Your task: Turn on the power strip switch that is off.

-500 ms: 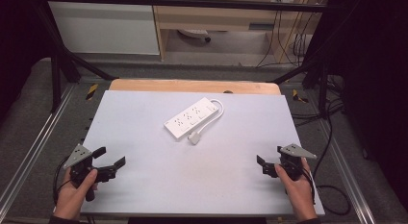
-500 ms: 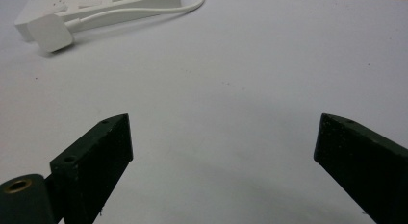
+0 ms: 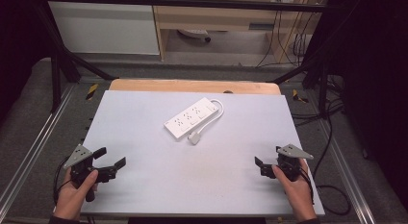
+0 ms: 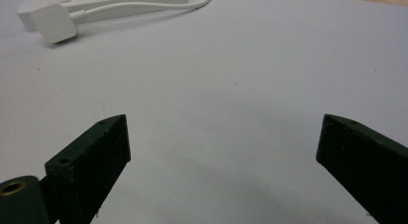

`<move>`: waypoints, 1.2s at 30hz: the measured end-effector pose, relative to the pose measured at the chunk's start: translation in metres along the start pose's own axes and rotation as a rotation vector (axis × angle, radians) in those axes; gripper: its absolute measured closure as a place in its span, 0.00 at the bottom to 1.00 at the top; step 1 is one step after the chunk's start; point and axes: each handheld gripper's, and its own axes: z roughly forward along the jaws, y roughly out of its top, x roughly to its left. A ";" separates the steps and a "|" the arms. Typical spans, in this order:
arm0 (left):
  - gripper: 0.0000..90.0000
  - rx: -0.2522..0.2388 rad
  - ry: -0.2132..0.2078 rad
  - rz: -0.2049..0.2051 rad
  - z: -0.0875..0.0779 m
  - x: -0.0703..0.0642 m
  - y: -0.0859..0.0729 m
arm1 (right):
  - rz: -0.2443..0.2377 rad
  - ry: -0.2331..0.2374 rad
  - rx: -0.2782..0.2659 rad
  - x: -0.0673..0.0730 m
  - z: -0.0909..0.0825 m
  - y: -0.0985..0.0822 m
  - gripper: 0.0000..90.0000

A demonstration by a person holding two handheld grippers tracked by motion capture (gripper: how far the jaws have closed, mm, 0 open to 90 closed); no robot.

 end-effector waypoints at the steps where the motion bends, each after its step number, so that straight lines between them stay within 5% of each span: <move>1: 0.08 -0.001 -0.001 0.002 0.000 0.000 0.000 | -0.001 0.001 0.001 0.000 0.000 0.000 0.06; 21: 0.08 -0.030 -0.019 0.007 0.001 -0.008 0.007 | -0.065 0.011 -0.014 0.009 0.000 0.002 0.05; 36: 0.06 -0.063 -0.059 0.021 0.005 -0.016 0.017 | -0.054 0.022 -0.024 0.011 0.000 0.002 0.05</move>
